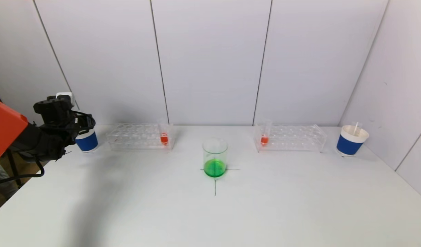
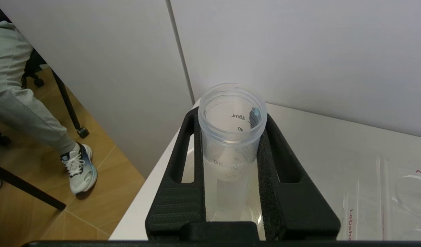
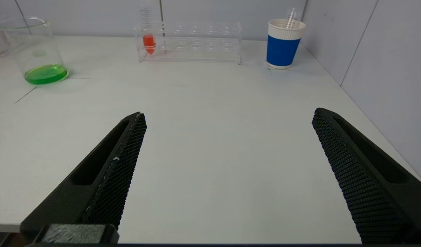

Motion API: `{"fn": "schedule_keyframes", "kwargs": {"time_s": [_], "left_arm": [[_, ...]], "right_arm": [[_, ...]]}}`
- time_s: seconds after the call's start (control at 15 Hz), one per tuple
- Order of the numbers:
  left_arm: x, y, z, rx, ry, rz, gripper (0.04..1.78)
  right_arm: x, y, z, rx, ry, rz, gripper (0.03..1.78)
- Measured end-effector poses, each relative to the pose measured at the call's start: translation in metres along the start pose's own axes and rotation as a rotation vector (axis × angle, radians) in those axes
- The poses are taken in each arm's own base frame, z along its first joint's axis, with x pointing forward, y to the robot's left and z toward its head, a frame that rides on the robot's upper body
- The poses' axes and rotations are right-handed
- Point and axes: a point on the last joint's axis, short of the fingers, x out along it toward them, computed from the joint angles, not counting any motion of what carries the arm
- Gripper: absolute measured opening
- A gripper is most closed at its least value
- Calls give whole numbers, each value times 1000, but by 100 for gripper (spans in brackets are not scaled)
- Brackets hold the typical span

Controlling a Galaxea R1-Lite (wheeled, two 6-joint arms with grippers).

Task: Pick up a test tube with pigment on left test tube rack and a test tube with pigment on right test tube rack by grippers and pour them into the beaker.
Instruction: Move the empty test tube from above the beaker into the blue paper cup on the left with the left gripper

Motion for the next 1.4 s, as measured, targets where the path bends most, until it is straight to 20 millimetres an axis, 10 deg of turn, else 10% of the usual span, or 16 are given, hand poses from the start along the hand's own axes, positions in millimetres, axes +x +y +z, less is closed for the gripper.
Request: {"fn": "schedule_keyframes", "kwargs": {"time_s": [0.73,1.4], "left_arm": [[0,0,1,-2,-17,1,168],[-42,-13,54,-11,-111,-60,176]], "right_arm": [[0,0,0,0,0,-1,176],[0,0,0,0,0,0,176]]}}
